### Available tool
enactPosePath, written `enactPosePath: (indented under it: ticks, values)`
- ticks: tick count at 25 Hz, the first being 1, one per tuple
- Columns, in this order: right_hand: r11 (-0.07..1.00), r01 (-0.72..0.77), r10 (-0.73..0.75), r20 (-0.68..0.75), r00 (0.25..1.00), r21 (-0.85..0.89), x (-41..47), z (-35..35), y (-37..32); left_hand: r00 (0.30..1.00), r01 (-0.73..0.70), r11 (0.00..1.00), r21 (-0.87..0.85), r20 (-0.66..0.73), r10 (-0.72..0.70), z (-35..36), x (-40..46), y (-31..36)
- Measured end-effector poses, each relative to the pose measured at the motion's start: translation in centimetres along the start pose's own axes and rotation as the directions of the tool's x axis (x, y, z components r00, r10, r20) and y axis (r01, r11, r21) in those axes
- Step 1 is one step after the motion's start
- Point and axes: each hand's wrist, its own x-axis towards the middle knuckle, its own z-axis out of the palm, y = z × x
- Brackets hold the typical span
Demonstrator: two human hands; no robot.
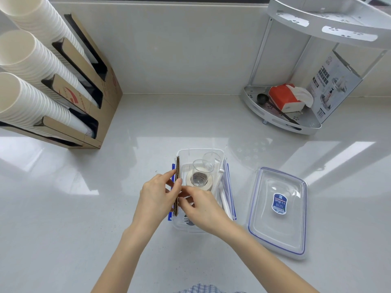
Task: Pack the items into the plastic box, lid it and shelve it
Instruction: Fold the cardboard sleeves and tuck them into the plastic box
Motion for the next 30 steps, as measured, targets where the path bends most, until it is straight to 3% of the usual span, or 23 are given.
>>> enactPosePath:
  ticks: [8,12,16,23,27,30]
  values:
    - [0.996,-0.087,0.089,0.072,0.993,-0.028,0.3,-0.3,0.5,0.996,0.014,0.995,0.095,0.091,-0.022,1.3,0.8,-0.9]
    - [0.996,-0.084,0.085,-0.017,0.996,0.035,0.5,0.1,0.6,0.992,0.076,0.997,-0.02,0.104,-0.073,1.1,0.7,-1.7]
    - [0.994,-0.103,0.103,0.011,0.995,0.03,0.6,0.2,0.7,0.986,0.129,0.979,-0.156,0.124,-0.111,1.1,0.4,-2.6]
    - [0.986,-0.088,0.089,0.0,0.996,-0.143,0.9,0.8,1.7,0.984,0.172,0.977,-0.128,0.069,-0.164,2.6,0.1,-3.6]
    - [0.996,-0.065,0.057,-0.143,0.988,-0.056,0.9,-0.7,1.7,0.995,0.098,0.994,0.04,0.033,-0.099,2.4,0.2,-3.4]
    - [0.999,-0.028,0.039,-0.334,0.942,0.04,0.9,-2.9,1.3,0.997,-0.07,0.991,0.116,-0.02,0.073,2.2,0.1,-2.9]
